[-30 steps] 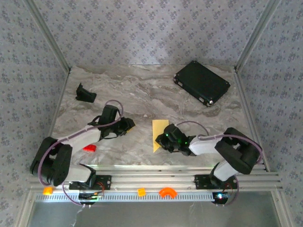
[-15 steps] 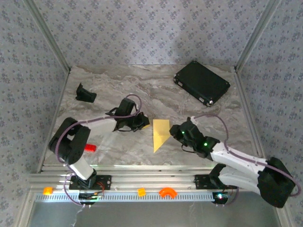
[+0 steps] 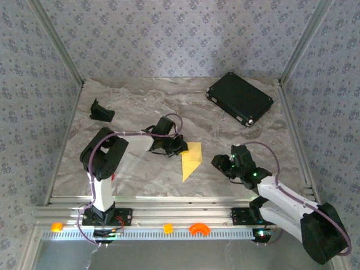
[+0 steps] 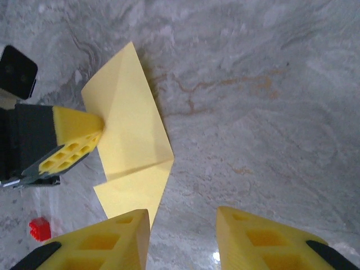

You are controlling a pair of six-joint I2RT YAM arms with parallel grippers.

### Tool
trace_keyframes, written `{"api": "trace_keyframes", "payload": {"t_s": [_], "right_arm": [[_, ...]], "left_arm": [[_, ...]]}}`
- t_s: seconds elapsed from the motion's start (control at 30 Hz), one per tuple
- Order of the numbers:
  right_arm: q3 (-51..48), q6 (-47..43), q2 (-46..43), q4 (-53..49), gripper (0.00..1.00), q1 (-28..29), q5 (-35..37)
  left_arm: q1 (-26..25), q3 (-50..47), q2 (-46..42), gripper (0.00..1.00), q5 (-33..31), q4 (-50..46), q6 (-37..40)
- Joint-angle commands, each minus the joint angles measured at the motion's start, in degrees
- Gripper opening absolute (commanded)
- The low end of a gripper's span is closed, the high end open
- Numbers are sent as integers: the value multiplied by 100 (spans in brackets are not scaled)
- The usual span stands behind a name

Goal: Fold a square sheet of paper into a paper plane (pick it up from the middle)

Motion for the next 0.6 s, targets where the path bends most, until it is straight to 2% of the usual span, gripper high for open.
{"api": "trace_keyframes", "payload": {"t_s": [0.0,0.23,0.37,0.57], "right_arm": [[71,-237,145,76,38,-58,-481],[258,-305,531,184,44,-114,-997],[454,-274,966,363,49,-131,-1450],[684,-151,1661,686,50,-54,-1868]], "left_arm": [[16,-12,161,0,-65,-187,92],[26,-552,167,0,279,288,241],[33,-883,110,0,781,697,325],[28,-1082,-35,0,873,664,424]]}}
